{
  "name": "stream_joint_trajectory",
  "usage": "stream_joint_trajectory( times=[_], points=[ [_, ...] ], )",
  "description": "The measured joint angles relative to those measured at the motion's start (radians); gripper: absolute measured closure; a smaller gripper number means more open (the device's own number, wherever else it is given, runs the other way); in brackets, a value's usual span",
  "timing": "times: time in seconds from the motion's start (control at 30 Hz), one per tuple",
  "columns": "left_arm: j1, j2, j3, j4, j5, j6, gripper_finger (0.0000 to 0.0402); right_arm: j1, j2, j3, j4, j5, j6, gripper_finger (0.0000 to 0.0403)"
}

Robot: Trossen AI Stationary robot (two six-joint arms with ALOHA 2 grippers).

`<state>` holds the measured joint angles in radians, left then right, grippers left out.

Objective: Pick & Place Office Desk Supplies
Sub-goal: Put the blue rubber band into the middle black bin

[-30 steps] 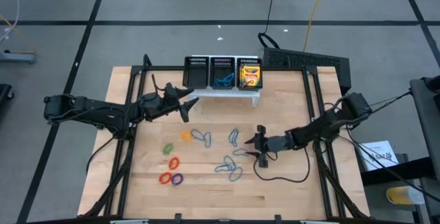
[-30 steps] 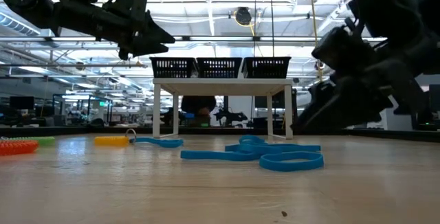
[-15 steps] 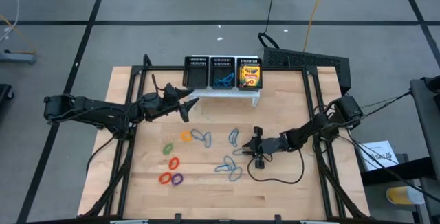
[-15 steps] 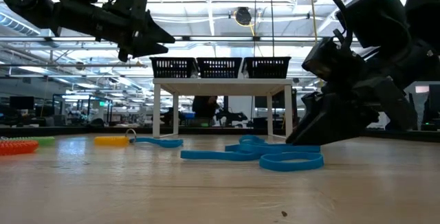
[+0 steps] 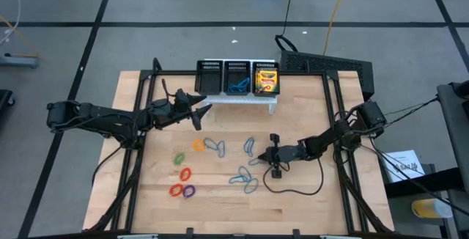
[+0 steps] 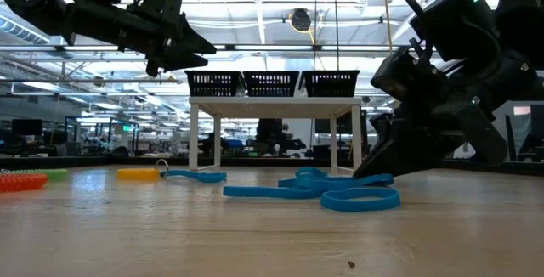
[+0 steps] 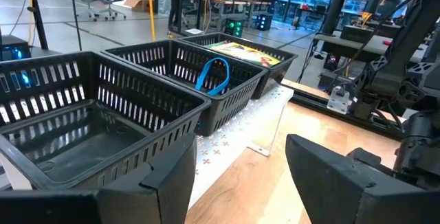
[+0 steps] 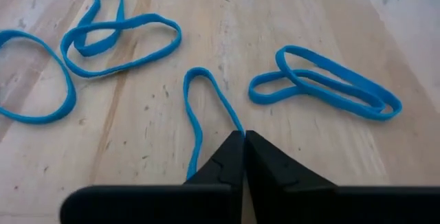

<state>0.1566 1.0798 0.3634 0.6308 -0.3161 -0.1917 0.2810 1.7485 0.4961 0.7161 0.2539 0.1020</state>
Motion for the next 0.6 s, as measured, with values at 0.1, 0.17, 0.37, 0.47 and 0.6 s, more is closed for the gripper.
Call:
stream_joint_trajectory(
  times=[0.1, 0.17, 0.37, 0.47, 0.6],
  points=[
    [0.000, 0.000, 0.000, 0.000, 0.000, 0.001, 0.0167, -0.002, -0.003, -0.002, 0.022, 0.009, -0.049, 0.0400],
    [0.000, 0.000, 0.000, 0.000, 0.000, 0.001, 0.0167, -0.007, -0.018, -0.002, 0.035, 0.010, -0.080, 0.0401],
    [0.000, 0.000, 0.000, 0.000, 0.000, -0.006, 0.0167, -0.040, -0.105, -0.002, 0.037, 0.008, -0.122, 0.0402],
    [0.000, 0.000, 0.000, 0.001, 0.000, -0.047, 0.0167, -0.059, -0.160, -0.002, 0.036, 0.007, -0.174, 0.0402],
    [0.000, 0.000, 0.000, 0.001, 0.000, -0.073, 0.0167, -0.094, -0.236, -0.002, 0.035, 0.007, -0.238, 0.0402]
  ],
)
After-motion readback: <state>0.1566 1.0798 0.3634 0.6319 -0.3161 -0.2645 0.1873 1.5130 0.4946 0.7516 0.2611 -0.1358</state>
